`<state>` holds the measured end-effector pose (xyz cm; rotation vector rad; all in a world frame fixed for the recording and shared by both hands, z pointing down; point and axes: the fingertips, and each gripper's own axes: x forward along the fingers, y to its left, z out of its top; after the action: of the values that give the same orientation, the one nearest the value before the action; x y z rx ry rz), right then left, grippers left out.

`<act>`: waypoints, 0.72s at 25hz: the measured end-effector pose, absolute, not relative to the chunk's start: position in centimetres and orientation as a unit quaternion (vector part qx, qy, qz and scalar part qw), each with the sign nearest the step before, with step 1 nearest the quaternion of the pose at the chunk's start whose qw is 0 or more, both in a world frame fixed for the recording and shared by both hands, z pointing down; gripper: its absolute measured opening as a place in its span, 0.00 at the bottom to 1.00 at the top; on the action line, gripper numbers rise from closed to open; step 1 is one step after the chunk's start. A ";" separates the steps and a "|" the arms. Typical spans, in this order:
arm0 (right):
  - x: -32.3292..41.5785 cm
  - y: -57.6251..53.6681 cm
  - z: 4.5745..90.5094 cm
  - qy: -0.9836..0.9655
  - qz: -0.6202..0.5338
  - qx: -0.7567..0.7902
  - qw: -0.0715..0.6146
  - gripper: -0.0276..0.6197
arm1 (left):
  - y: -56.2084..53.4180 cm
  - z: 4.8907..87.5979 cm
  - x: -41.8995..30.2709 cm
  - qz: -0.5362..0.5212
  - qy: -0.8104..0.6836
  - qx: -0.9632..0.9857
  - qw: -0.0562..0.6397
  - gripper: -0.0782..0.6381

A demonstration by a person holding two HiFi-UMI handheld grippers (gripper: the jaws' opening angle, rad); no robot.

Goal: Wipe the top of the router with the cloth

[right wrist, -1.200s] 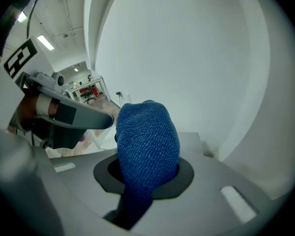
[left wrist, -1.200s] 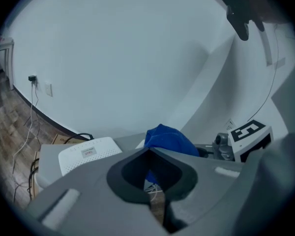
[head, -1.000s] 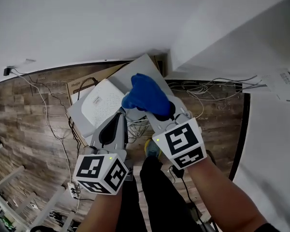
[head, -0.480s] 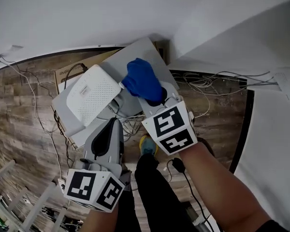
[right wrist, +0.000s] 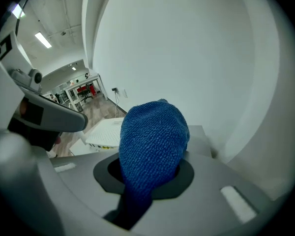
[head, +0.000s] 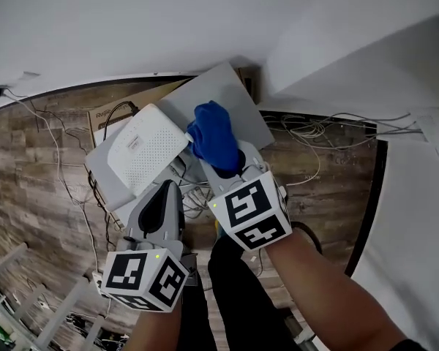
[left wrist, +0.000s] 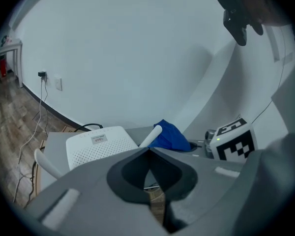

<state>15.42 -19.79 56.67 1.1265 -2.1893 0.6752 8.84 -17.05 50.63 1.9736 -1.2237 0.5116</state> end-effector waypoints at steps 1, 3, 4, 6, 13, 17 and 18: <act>15.4 -19.7 56.0 -0.821 0.253 0.423 0.289 0.19 | -17.4 50.1 8.7 0.199 -0.480 0.770 0.371 0.11; 15.3 -19.6 54.8 -0.821 0.254 0.425 0.285 0.19 | -17.8 49.1 8.5 0.196 -0.483 0.771 0.367 0.11; 15.1 -19.5 54.2 -0.822 0.253 0.426 0.281 0.19 | -18.0 48.6 8.4 0.194 -0.483 0.772 0.364 0.11; 14.9 -19.4 53.2 -0.823 0.251 0.429 0.275 0.19 | -18.2 47.7 8.4 0.192 -0.482 0.776 0.360 0.11; 13.2 -17.9 47.0 -0.829 0.246 0.436 0.250 0.19 | -17.7 44.0 7.8 0.173 -0.470 0.794 0.344 0.11; 13.4 -17.7 41.0 -0.826 0.236 0.460 0.223 0.19 | -17.9 39.7 7.4 0.161 -0.465 0.806 0.331 0.11; 13.6 -17.7 39.1 -0.825 0.232 0.467 0.215 0.19 | -17.9 38.2 7.4 0.158 -0.463 0.809 0.326 0.11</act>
<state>13.65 -17.66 39.14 1.2956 -2.2889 0.6440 7.35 -17.88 38.16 2.1214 -1.2123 0.4149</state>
